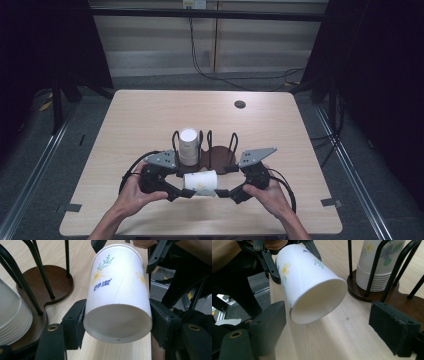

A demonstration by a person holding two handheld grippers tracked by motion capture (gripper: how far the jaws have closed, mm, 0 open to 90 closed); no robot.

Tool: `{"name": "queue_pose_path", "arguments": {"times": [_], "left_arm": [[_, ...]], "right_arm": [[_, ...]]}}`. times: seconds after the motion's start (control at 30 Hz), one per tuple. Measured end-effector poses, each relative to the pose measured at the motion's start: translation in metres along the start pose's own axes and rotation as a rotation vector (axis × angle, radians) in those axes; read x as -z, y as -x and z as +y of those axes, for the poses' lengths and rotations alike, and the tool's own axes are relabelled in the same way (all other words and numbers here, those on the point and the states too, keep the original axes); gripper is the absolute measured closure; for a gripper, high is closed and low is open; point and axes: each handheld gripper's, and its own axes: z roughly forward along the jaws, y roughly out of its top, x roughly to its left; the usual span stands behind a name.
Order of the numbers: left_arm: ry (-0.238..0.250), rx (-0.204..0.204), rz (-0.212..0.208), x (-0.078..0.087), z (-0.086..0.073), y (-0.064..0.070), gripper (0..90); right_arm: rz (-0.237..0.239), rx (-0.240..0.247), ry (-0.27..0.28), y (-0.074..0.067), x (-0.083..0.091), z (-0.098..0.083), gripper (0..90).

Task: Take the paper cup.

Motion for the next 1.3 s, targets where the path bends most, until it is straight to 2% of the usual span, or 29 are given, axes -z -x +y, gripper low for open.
{"name": "queue_pose_path", "arguments": {"times": [0.17, 0.43, 0.87, 0.97, 1.17, 1.3], "left_arm": [[0.014, -0.003, 0.009, 0.0021, 0.0004, 0.0002, 36.7], [0.03, -0.01, 0.015, 0.0038, 0.0024, 0.0022, 36.7], [0.074, -0.028, -0.006, 0.005, 0.0067, 0.0058, 36.7], [0.085, -0.034, 0.008, 0.0054, 0.007, 0.0069, 36.6], [0.099, -0.027, -0.002, 0.0046, 0.0069, 0.0069, 36.7], [0.113, -0.023, -0.012, 0.0062, 0.0078, 0.0072, 36.6]], "right_arm": [[0.015, -0.01, 0.052, -0.0003, 0.0026, 0.0001, 13.8], [0.034, -0.018, 0.098, -0.0012, 0.0018, -0.0004, 13.4], [0.066, -0.023, 0.173, -0.0022, 0.002, -0.0012, 13.8], [0.086, -0.033, 0.196, -0.0021, 0.0024, -0.0011, 14.4], [0.091, -0.034, 0.221, -0.0024, 0.0012, -0.001, 14.8], [0.114, -0.039, 0.249, -0.0019, 0.0017, -0.0013, 15.0]]}}
